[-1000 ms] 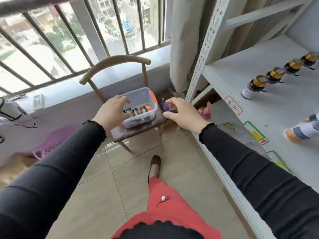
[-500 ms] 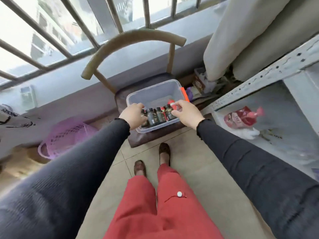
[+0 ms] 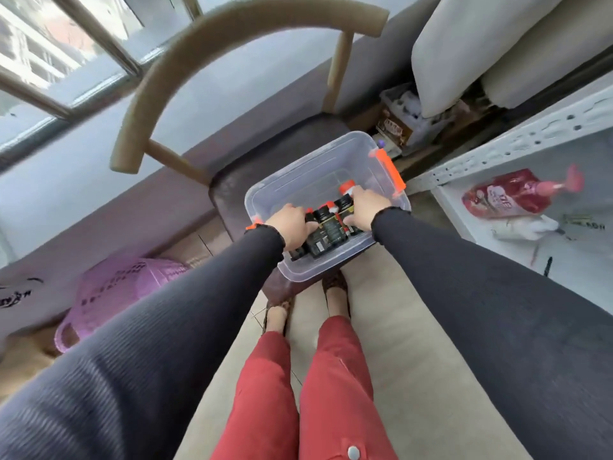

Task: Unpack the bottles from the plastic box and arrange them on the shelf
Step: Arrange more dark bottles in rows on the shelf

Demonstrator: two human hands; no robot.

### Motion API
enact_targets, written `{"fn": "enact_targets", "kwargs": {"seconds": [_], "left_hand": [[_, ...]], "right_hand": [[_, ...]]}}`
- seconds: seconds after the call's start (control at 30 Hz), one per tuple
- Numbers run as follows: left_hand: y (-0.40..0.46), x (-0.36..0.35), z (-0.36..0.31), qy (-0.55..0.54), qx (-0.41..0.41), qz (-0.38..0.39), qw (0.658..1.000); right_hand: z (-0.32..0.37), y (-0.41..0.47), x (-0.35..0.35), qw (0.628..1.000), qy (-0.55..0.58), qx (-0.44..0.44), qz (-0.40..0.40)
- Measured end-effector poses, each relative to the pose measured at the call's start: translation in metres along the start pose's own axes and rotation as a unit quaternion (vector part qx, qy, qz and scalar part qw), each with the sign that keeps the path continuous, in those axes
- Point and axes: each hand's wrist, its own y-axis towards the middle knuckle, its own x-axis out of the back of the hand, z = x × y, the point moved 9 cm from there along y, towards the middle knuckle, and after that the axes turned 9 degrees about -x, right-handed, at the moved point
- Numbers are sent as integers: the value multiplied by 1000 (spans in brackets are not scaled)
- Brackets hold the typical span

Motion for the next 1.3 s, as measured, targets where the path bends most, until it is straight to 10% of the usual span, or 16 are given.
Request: {"fn": "enact_targets", "kwargs": {"seconds": [0.3, 0.7, 0.9, 1.3], "left_hand": [[-28, 31, -3, -255, 14, -74, 964], [-156, 128, -348, -419, -317, 44, 850], [-229, 47, -548, -381, -409, 168, 812], [-362, -252, -828, -371, -415, 349, 754]], "right_hand": [[-16, -60, 40, 975, 208, 18, -77], [-239, -335, 149, 710, 655, -8, -258], [-396, -486, 119, 586, 711, -38, -387], [-691, -677, -45, 469, 746, -76, -467]]}}
